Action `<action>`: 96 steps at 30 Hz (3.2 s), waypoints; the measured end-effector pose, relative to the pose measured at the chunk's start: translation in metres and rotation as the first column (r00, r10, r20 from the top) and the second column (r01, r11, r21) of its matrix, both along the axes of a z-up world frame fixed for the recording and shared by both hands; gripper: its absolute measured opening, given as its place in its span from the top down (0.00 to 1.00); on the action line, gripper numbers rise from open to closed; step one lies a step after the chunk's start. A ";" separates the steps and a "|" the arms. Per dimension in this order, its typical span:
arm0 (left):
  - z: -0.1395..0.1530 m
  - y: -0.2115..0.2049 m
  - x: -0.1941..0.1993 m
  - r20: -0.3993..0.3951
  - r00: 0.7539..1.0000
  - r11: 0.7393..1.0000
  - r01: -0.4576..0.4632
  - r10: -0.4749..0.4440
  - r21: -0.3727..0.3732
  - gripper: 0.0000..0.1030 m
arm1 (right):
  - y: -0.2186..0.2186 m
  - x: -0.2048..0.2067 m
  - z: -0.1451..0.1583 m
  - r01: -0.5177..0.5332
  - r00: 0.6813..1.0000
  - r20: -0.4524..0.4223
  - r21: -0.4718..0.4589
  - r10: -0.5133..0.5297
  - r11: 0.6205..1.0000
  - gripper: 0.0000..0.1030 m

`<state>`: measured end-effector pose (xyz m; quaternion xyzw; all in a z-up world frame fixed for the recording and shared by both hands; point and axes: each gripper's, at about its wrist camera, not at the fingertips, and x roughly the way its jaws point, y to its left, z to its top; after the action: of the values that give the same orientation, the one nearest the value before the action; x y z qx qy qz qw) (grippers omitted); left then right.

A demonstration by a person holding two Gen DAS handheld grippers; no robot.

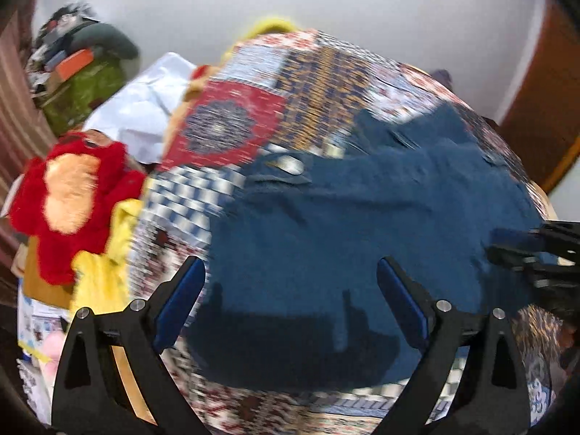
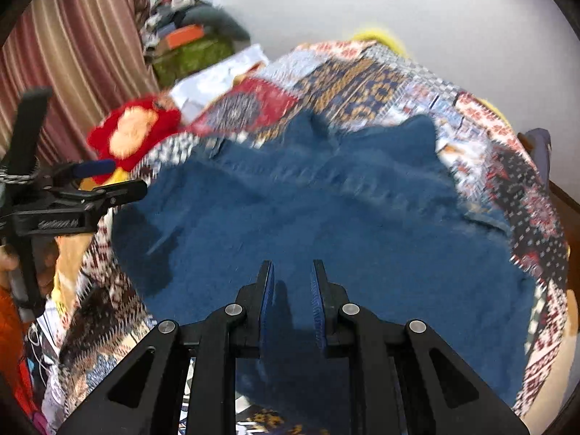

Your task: Fold large clothes

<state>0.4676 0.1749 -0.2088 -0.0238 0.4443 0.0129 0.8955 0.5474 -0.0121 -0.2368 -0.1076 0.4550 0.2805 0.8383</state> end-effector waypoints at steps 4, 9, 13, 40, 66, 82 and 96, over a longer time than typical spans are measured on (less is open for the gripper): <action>-0.027 -0.024 0.003 -0.039 0.998 0.999 0.043 -0.044 -0.022 0.07 | 0.000 -0.001 -0.029 -0.002 1.000 0.002 -0.112 0.002 0.994 0.85; -0.067 -0.035 0.005 -0.093 0.995 0.998 0.047 -0.044 0.036 0.05 | -0.022 -0.003 -0.036 0.064 0.996 0.070 -0.226 -0.049 0.972 0.85; -0.068 -0.020 -0.003 -0.094 0.996 1.000 0.009 -0.008 0.019 0.04 | -0.051 -0.013 -0.040 0.090 0.992 0.109 -0.219 -0.067 0.972 0.63; -0.031 0.071 -0.114 -0.040 0.957 0.940 -0.291 0.288 -0.176 0.03 | -0.192 -0.051 0.021 0.373 0.926 0.018 0.093 -0.376 0.923 0.18; -0.131 0.055 -0.028 -0.157 0.929 0.567 -0.332 0.335 -0.753 0.33 | -0.089 -0.031 -0.039 0.143 0.990 0.014 -0.013 -0.143 0.990 0.08; 0.011 0.012 -0.103 0.205 0.867 0.820 -0.317 0.455 -0.477 0.64 | -0.072 -0.054 0.005 0.068 0.996 0.059 0.000 -0.068 0.998 0.08; 0.053 0.002 -0.130 0.332 0.846 0.907 -0.360 0.416 -0.219 0.66 | 0.042 -0.053 -0.054 -0.138 0.984 -0.116 0.007 0.138 0.990 0.06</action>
<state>0.3376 0.1767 -0.1562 -0.1817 0.2524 0.1561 0.9375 0.4948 0.0297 -0.2904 -0.1228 0.4948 0.3435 0.7887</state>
